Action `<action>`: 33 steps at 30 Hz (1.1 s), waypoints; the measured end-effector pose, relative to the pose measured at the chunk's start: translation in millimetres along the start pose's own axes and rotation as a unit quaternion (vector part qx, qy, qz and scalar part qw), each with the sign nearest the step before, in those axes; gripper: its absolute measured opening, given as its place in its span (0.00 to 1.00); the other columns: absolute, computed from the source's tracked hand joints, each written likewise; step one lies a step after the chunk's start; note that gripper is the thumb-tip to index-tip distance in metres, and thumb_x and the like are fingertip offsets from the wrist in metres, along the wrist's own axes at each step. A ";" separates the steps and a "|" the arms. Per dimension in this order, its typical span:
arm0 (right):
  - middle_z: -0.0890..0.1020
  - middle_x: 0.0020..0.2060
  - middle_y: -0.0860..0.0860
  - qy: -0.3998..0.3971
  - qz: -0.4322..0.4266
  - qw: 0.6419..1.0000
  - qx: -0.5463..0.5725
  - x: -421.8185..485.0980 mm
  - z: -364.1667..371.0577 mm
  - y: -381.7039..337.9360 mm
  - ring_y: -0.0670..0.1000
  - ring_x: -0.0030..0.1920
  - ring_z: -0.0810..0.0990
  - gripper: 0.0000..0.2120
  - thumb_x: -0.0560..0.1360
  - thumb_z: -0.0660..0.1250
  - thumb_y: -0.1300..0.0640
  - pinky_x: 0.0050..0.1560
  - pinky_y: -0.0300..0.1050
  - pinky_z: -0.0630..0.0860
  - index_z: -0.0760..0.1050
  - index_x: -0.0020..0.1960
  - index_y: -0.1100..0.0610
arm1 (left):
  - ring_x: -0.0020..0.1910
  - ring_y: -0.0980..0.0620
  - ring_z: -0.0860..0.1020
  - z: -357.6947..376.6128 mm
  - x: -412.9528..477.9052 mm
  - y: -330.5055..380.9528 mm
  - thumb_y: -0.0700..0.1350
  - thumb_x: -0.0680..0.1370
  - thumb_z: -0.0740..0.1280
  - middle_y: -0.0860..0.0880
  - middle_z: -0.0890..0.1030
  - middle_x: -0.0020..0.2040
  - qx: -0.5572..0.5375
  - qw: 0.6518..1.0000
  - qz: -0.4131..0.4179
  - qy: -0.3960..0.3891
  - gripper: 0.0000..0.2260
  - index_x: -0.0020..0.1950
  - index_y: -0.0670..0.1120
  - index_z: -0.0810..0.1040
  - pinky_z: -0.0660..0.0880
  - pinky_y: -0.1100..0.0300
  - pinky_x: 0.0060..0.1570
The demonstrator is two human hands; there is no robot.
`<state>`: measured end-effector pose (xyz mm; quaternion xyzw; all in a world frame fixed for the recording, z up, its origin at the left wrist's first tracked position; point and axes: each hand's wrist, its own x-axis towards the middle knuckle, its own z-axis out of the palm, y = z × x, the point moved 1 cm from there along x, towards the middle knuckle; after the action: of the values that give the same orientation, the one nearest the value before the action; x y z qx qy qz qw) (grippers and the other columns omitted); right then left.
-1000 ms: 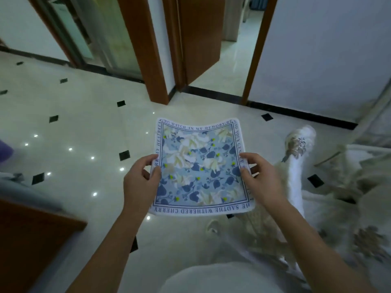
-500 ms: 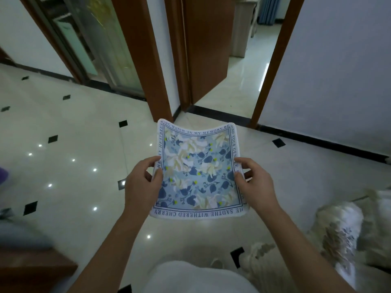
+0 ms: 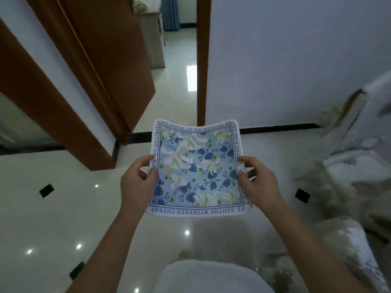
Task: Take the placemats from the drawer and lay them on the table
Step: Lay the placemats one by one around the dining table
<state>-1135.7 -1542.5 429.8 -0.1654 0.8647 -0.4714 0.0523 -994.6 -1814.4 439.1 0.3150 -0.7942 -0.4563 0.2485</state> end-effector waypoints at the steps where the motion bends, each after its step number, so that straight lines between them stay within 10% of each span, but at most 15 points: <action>1: 0.79 0.47 0.37 0.026 0.018 1.000 0.001 4.9 -7.0 4.0 0.41 0.41 0.79 0.16 0.76 0.68 0.57 0.37 0.32 0.75 0.76 0.61 0.45 | 0.34 0.42 0.82 16.0 20.4 8.3 0.42 0.79 0.69 0.49 0.81 0.41 -0.006 0.999 0.010 -0.033 0.13 0.57 0.60 0.78 0.81 0.48 0.31; 9: 0.78 0.41 0.40 0.228 0.165 0.960 0.019 16.3 -75.8 56.5 0.43 0.34 0.76 0.17 0.76 0.69 0.60 0.39 0.44 0.79 0.77 0.62 0.47 | 0.34 0.53 0.81 170.2 104.6 80.2 0.43 0.80 0.68 0.52 0.81 0.42 -0.024 0.963 0.105 -0.249 0.12 0.63 0.54 0.79 0.79 0.60 0.28; 13: 0.80 0.41 0.46 0.267 0.199 0.943 0.025 41.6 -101.7 93.6 0.42 0.33 0.78 0.17 0.77 0.69 0.59 0.34 0.41 0.78 0.76 0.62 0.44 | 0.37 0.49 0.81 243.8 131.0 104.7 0.44 0.79 0.69 0.54 0.81 0.43 -0.022 0.942 0.137 -0.305 0.13 0.62 0.56 0.79 0.82 0.51 0.35; 19: 0.80 0.37 0.47 0.263 0.202 0.943 0.031 131.2 -137.6 139.8 0.46 0.33 0.77 0.16 0.76 0.69 0.57 0.35 0.40 0.75 0.76 0.62 0.44 | 0.40 0.40 0.82 320.8 177.8 144.8 0.44 0.79 0.69 0.45 0.82 0.43 0.004 0.941 0.149 -0.304 0.12 0.61 0.55 0.79 0.82 0.42 0.36; 26: 0.82 0.37 0.50 0.216 0.167 0.962 0.019 229.6 -192.7 151.9 0.48 0.34 0.78 0.15 0.77 0.68 0.56 0.35 0.43 0.78 0.76 0.62 0.45 | 0.36 0.58 0.80 379.2 223.7 198.3 0.43 0.80 0.68 0.47 0.81 0.41 0.028 0.951 0.171 -0.255 0.11 0.62 0.50 0.79 0.76 0.68 0.28; 33: 0.81 0.34 0.52 0.257 0.183 0.949 0.007 276.5 -242.9 180.2 0.50 0.33 0.79 0.15 0.77 0.68 0.55 0.36 0.49 0.78 0.76 0.62 0.43 | 0.27 0.54 0.75 464.8 255.7 239.6 0.41 0.80 0.68 0.44 0.80 0.43 -0.001 0.940 0.189 -0.283 0.12 0.62 0.52 0.80 0.74 0.62 0.25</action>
<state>-1498.1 -1351.2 431.5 0.1232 0.8608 -0.4865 -0.0850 -1550.6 -1643.9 463.8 0.0168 -0.8761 -0.4724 0.0955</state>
